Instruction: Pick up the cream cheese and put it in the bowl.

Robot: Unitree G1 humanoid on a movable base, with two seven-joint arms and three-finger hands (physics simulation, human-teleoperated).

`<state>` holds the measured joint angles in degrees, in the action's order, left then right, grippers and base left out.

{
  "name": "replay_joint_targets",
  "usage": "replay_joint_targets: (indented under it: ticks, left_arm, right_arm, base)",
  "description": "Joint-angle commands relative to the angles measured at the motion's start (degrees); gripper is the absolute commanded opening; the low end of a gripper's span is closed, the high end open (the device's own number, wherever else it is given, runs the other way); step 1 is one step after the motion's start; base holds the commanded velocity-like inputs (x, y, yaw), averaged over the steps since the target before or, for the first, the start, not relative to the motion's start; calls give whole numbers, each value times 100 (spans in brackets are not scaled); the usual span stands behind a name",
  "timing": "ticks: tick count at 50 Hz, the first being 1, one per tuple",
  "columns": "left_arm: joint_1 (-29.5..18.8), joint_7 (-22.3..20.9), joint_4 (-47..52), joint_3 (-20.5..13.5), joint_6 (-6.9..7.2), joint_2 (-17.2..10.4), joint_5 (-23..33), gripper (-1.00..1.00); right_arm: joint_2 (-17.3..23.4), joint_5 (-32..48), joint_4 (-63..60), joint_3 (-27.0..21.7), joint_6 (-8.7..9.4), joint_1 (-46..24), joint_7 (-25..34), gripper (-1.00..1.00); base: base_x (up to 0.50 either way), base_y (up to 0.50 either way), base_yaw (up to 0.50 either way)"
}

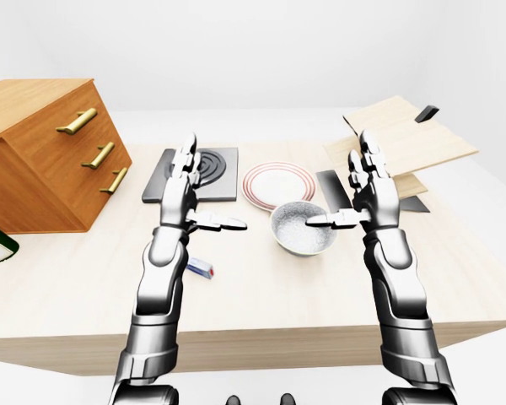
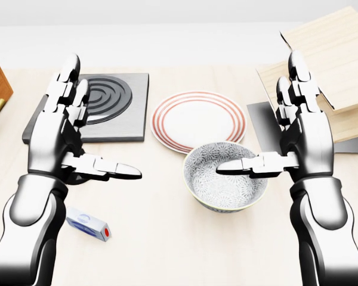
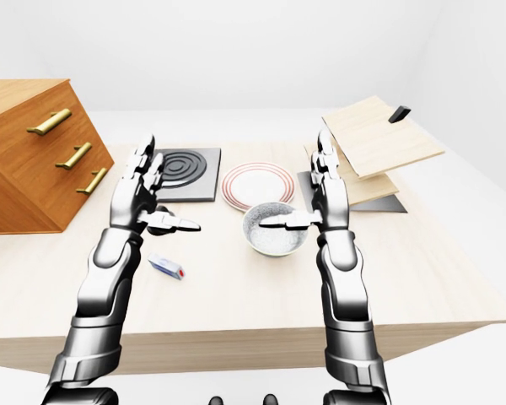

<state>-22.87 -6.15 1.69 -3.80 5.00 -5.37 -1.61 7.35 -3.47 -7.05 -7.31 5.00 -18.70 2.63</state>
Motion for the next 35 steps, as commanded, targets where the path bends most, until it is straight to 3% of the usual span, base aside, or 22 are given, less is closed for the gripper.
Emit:
replay_joint_targets:
  ticks: [1, 8, 10, 12, 15, 19, 21, 22, 23, 24, 25, 27, 28, 32, 35]
  left_arm:
    - [164, -125, 171, 99, 0, 34, 135, 100]
    - [223, -266, 158, 121, 0, -23, 530, 100]
    - [289, -260, 7, 329, 0, -167, 1312, 100]
    - [289, -749, -30, 431, 0, -212, 1723, 100]
    - [138, -967, 44, 334, 0, -336, 2298, 100]
    - [-73, -1555, 106, 95, 0, -464, 2430, 100]
    - [-110, -1600, -180, 232, 0, -804, 3077, 100]
    - [-133, -1511, -338, 263, -286, -895, 3562, 100]
    - [-140, -1568, -359, 177, -364, -822, 3674, 100]
    - [-204, -1777, -444, 167, -283, -824, 3871, 100]
    - [-210, -1819, -453, 123, -307, -785, 3924, 100]
    - [-220, -1790, -562, 209, -898, -915, 4456, 100]
    - [-239, -1661, -660, 213, -1000, -962, 4660, 100]
    - [-8, -2064, -490, 190, -1000, -855, 5046, 100]
    - [83, -2047, -450, 161, -1000, -830, 5254, 100]
  right_arm:
    - [20, -8, 71, -37, 0, 74, 32, 100]
    - [38, 11, 72, -51, 0, 108, 67, 100]
    - [37, 14, 41, -48, 0, 162, 94, 100]
    - [46, -7, 83, -73, 0, 162, 123, 100]
    - [53, -32, 13, -101, 0, 222, 152, 100]
    - [38, -15, 176, -92, 0, 281, 188, 100]
    - [30, -6, 337, -78, 0, 271, 195, 100]
    - [30, -8, 377, -78, 0, 268, 200, 100]
    - [31, -9, 381, -77, 0, 268, 199, 100]
    - [36, -4, 429, -68, 0, 269, 216, 100]
    - [36, -3, 433, -68, 0, 269, 218, 100]
    - [42, -2, 503, -72, 0, 269, 237, 100]
    - [37, -2, 510, -79, 0, 278, 227, 100]
    - [28, 25, 476, -64, 0, 371, 257, 100]
    - [30, 27, 550, -75, 0, 365, 270, 100]
  base:
    - [0, 0, 0]
    - [0, 0, 0]
    - [0, 0, 0]
    - [0, 0, 0]
    - [0, 0, 0]
    - [0, 0, 0]
    - [0, 0, 0]
    - [0, 0, 0]
    - [0, 0, 0]
    - [0, 0, 0]
    - [0, 0, 0]
    - [0, 0, 0]
    - [0, 0, 0]
    - [0, 0, 0]
    - [0, 0, 0]
